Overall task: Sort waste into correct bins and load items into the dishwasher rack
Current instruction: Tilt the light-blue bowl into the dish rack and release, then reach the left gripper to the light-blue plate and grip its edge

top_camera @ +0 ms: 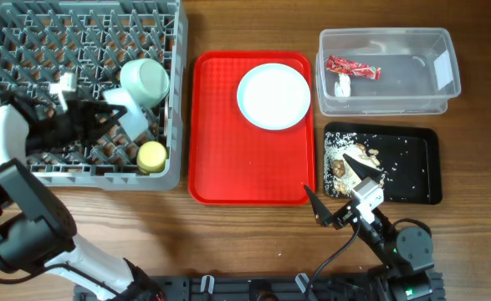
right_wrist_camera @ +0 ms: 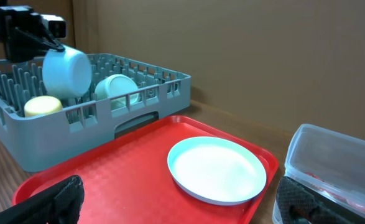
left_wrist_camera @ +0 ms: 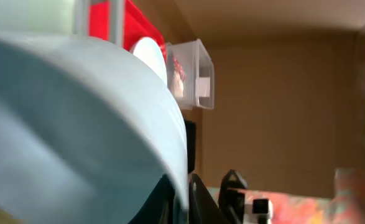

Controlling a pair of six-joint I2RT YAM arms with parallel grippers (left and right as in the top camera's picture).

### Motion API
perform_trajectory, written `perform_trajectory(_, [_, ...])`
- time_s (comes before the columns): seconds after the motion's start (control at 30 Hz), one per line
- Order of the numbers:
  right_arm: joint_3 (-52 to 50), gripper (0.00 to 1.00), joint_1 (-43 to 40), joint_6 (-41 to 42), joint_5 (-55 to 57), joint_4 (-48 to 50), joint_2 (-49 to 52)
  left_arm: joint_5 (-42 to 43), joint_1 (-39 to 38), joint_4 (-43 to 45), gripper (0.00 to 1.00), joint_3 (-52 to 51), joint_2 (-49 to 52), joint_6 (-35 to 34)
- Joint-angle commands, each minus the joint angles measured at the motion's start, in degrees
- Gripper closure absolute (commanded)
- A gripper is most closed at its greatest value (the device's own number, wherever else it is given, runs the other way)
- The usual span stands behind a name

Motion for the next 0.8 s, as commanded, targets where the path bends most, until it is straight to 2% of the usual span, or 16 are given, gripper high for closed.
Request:
perform_trajectory(0.0, [-0.1,0.00,-0.1,0.7,0.4,0.1,0.0,-0.2,4.8,-3.0,0.87,-0.5,1.0,0.9])
perform_trajectory(0.03, [-0.1,0.00,-0.1,0.6,0.4,0.1,0.0,-0.2,6.2,-3.7,0.85,-0.5,1.0,0.9])
perform_trajectory(0.07, [-0.1,0.00,-0.1,0.6,0.3,0.1,0.0,-0.2,7.2,-4.3,0.72,-0.5,1.0,0.9])
perform_trajectory(0.1, [-0.1,0.00,-0.1,0.6,0.4,0.1,0.0,-0.2,8.2,-5.0,0.46,-0.5,1.0,0.9])
perform_trajectory(0.17, [-0.1,0.00,-0.1,0.7,0.4,0.1,0.0,-0.2,8.9,-5.6,0.36,-0.5,1.0,0.9])
perform_trajectory(0.2, [-0.1,0.00,-0.1,0.6,0.3,0.1,0.0,-0.2,9.2,-6.1,0.25,-0.5,1.0,0.9])
perform_trajectory(0.23, [-0.1,0.00,-0.1,0.7,0.3,0.1,0.0,-0.2,9.2,-6.8,0.00,-0.5,1.0,0.9])
perform_trajectory(0.43, [-0.1,0.00,-0.1,0.7,0.4,0.1,0.0,0.2,9.2,-10.1,0.00,-0.2,0.2,0.9])
perform_trajectory(0.63, [-0.1,0.00,-0.1,0.7,0.3,0.1,0.0,-1.4,9.6,-10.9,0.00,3.1,-5.9,0.8])
perform_trajectory(0.77, [-0.1,0.00,-0.1,0.7,0.3,0.1,0.0,-6.6,10.1,-10.2,0.00,7.3,-12.0,-5.3])
